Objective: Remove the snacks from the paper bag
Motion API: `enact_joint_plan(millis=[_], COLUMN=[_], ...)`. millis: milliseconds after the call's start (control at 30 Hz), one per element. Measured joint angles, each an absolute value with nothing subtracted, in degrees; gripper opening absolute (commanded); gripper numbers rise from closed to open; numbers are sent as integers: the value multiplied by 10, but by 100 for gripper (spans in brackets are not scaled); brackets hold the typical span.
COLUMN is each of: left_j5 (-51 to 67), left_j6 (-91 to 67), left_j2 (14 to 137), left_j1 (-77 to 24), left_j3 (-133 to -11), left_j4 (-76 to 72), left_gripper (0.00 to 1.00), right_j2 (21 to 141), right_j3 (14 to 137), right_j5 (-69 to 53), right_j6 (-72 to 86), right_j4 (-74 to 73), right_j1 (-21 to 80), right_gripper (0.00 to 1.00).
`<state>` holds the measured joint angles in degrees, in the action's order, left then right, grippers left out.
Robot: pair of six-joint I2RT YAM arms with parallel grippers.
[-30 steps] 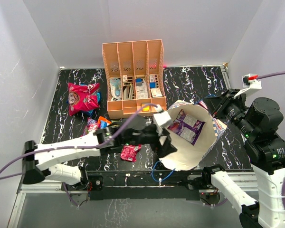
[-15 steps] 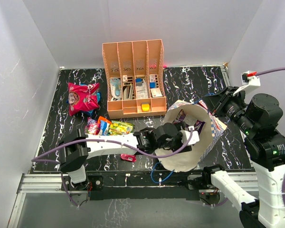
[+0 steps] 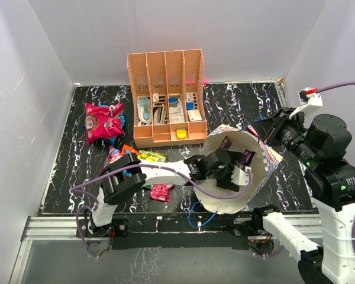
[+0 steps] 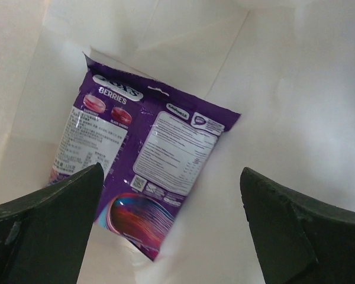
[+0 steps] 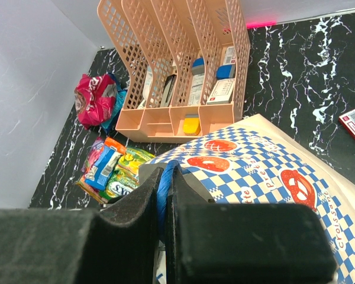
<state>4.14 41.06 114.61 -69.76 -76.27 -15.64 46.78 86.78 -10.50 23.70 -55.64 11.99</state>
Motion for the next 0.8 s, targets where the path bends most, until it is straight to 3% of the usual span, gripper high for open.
enact_joint_plan(millis=[433, 800], left_j5=[-22, 48], left_j6=[493, 475], left_j2=[1235, 1284], left_j1=[-696, -688], left_j3=[-852, -910], left_j4=[-181, -133], left_gripper=[98, 96], right_j2=[479, 484], right_j3=[873, 880], right_j5=[-107, -107], right_j6=[237, 234], right_j4=[-561, -567], right_j1=[120, 120], right_gripper=[8, 8])
